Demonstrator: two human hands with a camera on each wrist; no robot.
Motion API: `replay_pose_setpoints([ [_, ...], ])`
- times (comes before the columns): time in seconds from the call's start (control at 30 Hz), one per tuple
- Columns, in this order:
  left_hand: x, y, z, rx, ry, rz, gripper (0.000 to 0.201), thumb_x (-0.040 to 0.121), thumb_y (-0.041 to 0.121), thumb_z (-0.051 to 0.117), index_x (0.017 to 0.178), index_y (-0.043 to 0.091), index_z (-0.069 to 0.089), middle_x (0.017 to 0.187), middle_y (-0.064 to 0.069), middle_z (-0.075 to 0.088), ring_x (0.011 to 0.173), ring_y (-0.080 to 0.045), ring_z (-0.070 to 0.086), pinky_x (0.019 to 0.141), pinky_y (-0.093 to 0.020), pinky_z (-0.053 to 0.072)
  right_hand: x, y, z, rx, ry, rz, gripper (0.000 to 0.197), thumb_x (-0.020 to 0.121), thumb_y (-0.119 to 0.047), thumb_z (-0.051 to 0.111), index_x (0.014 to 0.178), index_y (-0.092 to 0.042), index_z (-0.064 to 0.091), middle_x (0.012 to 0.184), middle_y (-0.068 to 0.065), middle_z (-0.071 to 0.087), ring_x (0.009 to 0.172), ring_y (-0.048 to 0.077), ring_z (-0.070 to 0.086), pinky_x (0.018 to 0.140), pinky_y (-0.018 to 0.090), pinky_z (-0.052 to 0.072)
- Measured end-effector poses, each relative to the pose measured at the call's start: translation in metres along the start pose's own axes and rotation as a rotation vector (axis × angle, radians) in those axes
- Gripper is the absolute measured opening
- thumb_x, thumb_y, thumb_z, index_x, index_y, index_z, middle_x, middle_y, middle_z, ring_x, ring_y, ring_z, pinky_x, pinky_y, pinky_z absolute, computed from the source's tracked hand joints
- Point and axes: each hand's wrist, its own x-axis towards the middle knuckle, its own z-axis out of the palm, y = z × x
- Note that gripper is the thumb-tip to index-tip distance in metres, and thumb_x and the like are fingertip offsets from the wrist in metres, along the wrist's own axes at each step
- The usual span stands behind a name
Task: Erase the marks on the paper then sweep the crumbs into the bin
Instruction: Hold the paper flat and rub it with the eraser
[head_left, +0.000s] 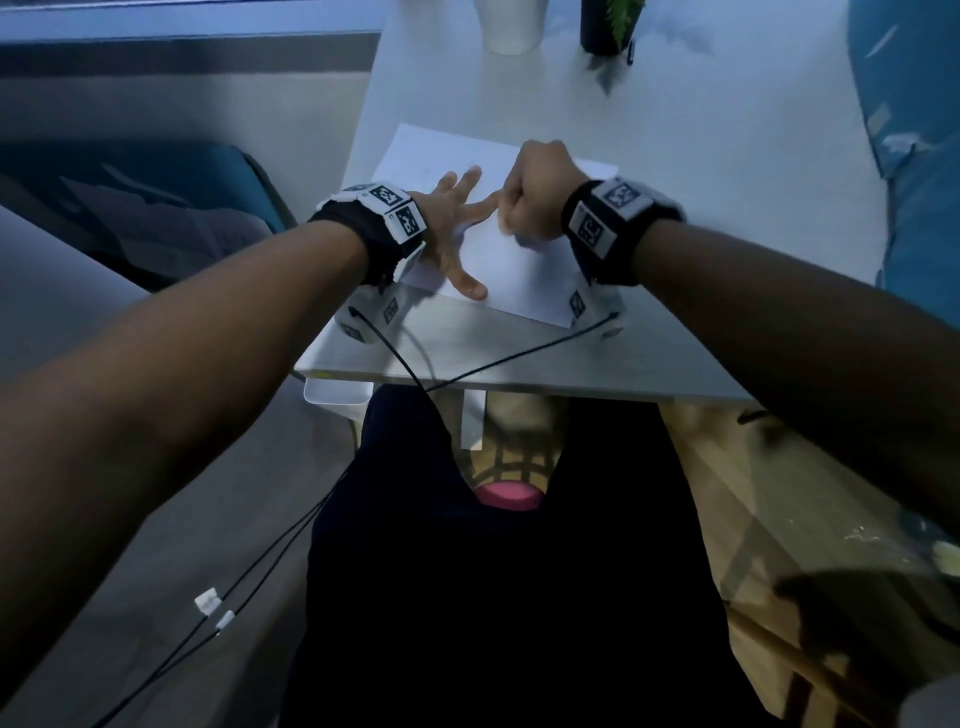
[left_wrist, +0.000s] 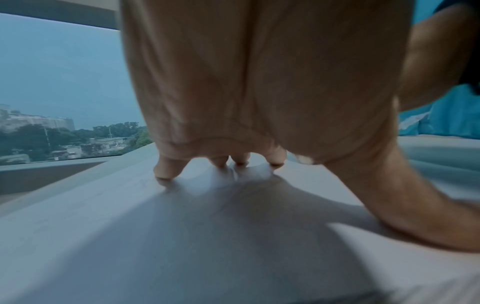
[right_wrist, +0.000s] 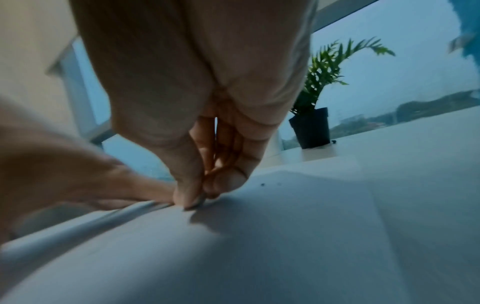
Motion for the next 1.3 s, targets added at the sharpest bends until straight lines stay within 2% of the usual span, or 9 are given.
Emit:
replay_pose_setpoints([
  [0.17,0.000,-0.003,0.001,-0.052,-0.002,0.016,0.139,0.055,0.074,0.076,0.150,0.041,-0.020,0.159,-0.004,-0.027,0.148,-0.032,-0.017,0.110,-0.071,0.015,-0.038,0.000,0.010,-0.066,-0.200,-0.134,0.022,0.074,-0.018,0.062,0.083,-0.002,0.075,0.084,0.006,0.075,0.081,0.020,0.069,0.077,0.031,0.057],
  [0.3,-0.007,-0.005,0.006,-0.070,0.062,0.009,0.135,0.057,0.078,0.072,0.152,0.039,-0.016,0.161,-0.002,-0.024,0.149,-0.028,-0.015,0.106,-0.076,0.015,-0.007,0.020,-0.010,0.013,-0.026,-0.015,0.021,0.070,-0.015,0.060,0.077,-0.007,0.077,0.081,0.007,0.076,0.081,0.021,0.070,0.080,0.030,0.058],
  [0.47,-0.015,-0.025,0.019,-0.158,0.152,-0.013,0.126,0.062,0.087,0.058,0.154,0.036,-0.011,0.162,0.000,-0.019,0.150,-0.024,-0.013,0.114,-0.067,0.007,-0.006,0.040,-0.004,-0.023,0.002,0.035,0.012,0.075,-0.013,0.071,0.082,-0.008,0.079,0.086,0.006,0.076,0.086,0.020,0.069,0.081,0.017,0.043],
  [0.6,-0.027,-0.033,0.019,-0.218,0.233,-0.045,0.108,0.075,0.071,0.065,0.157,0.026,0.010,0.164,-0.008,0.001,0.150,-0.027,0.006,0.118,-0.052,0.018,0.003,0.047,-0.001,-0.036,0.074,0.046,0.014,0.073,-0.008,0.064,0.075,-0.006,0.078,0.084,0.010,0.076,0.091,0.030,0.068,0.089,0.026,0.051],
  [0.8,-0.025,-0.032,0.008,-0.346,0.361,0.029,0.090,0.061,0.059,0.083,0.138,0.025,0.050,0.142,-0.009,0.039,0.132,-0.029,0.039,0.110,-0.042,0.034,0.016,0.046,0.000,-0.125,0.115,0.051,0.009,0.073,-0.010,0.058,0.071,-0.014,0.065,0.095,0.017,0.070,0.085,0.036,0.066,0.080,0.035,0.057],
  [0.9,-0.018,-0.018,0.001,-0.345,0.304,0.161,0.102,0.064,0.046,0.087,0.149,0.033,0.034,0.158,-0.004,0.022,0.145,-0.022,0.024,0.117,-0.039,0.021,0.026,0.043,-0.001,-0.163,0.123,0.060,0.008,0.074,-0.011,0.061,0.081,-0.010,0.064,0.101,0.020,0.067,0.090,0.037,0.065,0.082,0.038,0.057],
  [1.03,-0.006,-0.012,-0.007,-0.229,0.112,0.139,0.115,0.069,0.045,0.084,0.155,0.038,0.009,0.164,0.000,-0.007,0.150,-0.018,-0.003,0.121,-0.041,0.006,0.038,0.038,-0.007,-0.079,0.084,0.131,0.035,0.069,-0.022,0.076,0.099,-0.007,0.068,0.107,0.014,0.067,0.104,0.029,0.063,0.089,0.038,0.057],
  [1.2,0.002,-0.007,-0.019,-0.104,0.021,0.109,0.127,0.064,0.051,0.085,0.153,0.043,-0.005,0.162,-0.003,-0.018,0.149,-0.025,-0.011,0.118,-0.056,0.011,0.024,0.030,0.005,-0.015,0.068,0.143,0.051,0.062,-0.035,0.057,0.100,-0.001,0.066,0.106,0.016,0.067,0.092,0.031,0.066,0.079,0.024,0.052],
  [1.3,0.003,-0.003,-0.024,-0.055,0.003,0.117,0.130,0.061,0.053,0.086,0.151,0.048,-0.007,0.162,-0.005,-0.017,0.149,-0.029,-0.008,0.115,-0.062,0.016,0.006,0.018,0.017,-0.072,-0.105,0.018,0.044,0.068,-0.030,0.050,0.095,0.000,0.068,0.097,0.020,0.069,0.090,0.031,0.066,0.080,0.030,0.056],
])
